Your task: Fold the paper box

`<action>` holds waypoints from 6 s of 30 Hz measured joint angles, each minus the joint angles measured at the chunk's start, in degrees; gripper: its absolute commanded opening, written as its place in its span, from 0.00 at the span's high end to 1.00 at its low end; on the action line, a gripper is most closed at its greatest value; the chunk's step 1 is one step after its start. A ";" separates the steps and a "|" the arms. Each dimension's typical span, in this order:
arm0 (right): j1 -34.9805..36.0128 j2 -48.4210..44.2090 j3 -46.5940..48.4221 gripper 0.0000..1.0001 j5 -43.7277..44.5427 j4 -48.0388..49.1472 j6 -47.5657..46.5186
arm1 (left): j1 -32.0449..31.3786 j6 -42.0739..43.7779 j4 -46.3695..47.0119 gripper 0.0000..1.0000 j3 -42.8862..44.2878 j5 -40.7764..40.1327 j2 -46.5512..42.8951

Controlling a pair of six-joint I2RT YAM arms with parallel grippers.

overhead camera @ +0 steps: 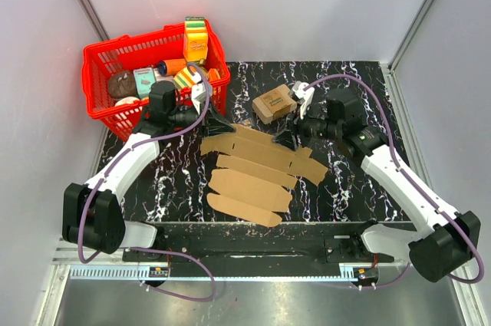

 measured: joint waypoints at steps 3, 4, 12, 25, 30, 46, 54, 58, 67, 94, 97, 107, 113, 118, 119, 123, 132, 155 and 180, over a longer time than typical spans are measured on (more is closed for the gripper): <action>0.44 1.18 0.00 0.51 0.85 -0.11 -0.94 | 0.00 -0.02 -0.02 1.00 0.22 0.00 0.00; 0.57 1.60 0.00 0.51 1.05 -0.11 -1.20 | 0.00 0.00 -0.02 1.00 0.31 0.02 0.00; 1.77 3.23 0.00 0.58 1.36 0.04 -1.68 | -0.02 -0.02 -0.02 1.00 0.42 0.02 0.02; 3.21 4.72 0.66 0.82 1.33 0.24 -1.62 | -0.13 -0.02 -0.02 1.00 0.57 0.04 0.72; 3.32 4.72 0.79 1.00 1.01 0.33 -1.40 | -0.24 -0.02 -0.02 1.00 0.57 -0.04 0.76; 4.04 4.72 1.09 1.00 1.01 0.81 2.58 | -5.55 1.46 -6.86 0.78 3.76 -13.20 1.40; 4.09 4.79 1.09 1.00 3.58 1.03 5.70 | -11.54 3.26 -10.45 0.79 4.37 -32.22 0.85; 4.09 4.79 1.09 1.00 4.55 2.21 6.60 | -12.24 3.48 -12.00 0.79 4.37 -39.43 -0.04; 4.44 4.81 0.96 1.00 5.49 5.11 8.33 | -13.16 2.73 -11.67 0.79 4.31 -45.00 -2.29; 5.29 4.81 -0.61 1.00 7.96 8.98 13.90 | -20.31 -7.54 -6.99 0.67 0.07 -68.08 -6.58; 5.31 4.81 -0.81 1.00 7.93 9.01 14.03 | -20.31 -7.52 -5.92 0.66 -1.16 -68.11 -7.41; 5.31 4.83 -0.87 1.00 7.91 8.94 14.45 | -19.98 -7.30 -3.45 0.60 -2.01 -65.64 -7.65; 5.44 5.11 -0.90 1.00 7.89 8.94 14.47 | -19.96 -7.28 -2.03 0.66 -2.47 -64.08 -8.15; 5.57 5.20 -1.11 1.00 7.89 8.96 14.49 | -19.93 -6.93 -2.10 0.80 -2.49 -63.78 -8.17; 5.57 5.20 -1.18 1.00 7.87 8.96 14.51 | -19.93 -6.88 -2.10 0.81 -2.49 -63.76 -8.17; 5.60 5.22 -1.20 1.00 7.91 8.96 14.71 | -19.93 -6.56 -2.14 0.82 -2.49 -63.82 -8.17; 5.62 5.22 -1.20 1.00 8.00 8.96 15.85 | -20.74 -6.23 -2.64 0.83 -2.43 -65.24 -8.17; 5.84 5.20 -1.84 0.99 11.41 10.03 21.77 | -39.71 -5.84 -6.21 0.79 5.03 -107.03 1.05; 5.84 4.35 -2.82 0.97 13.07 10.75 22.38 | -44.33 -9.33 -11.72 0.33 7.89 -119.36 0.11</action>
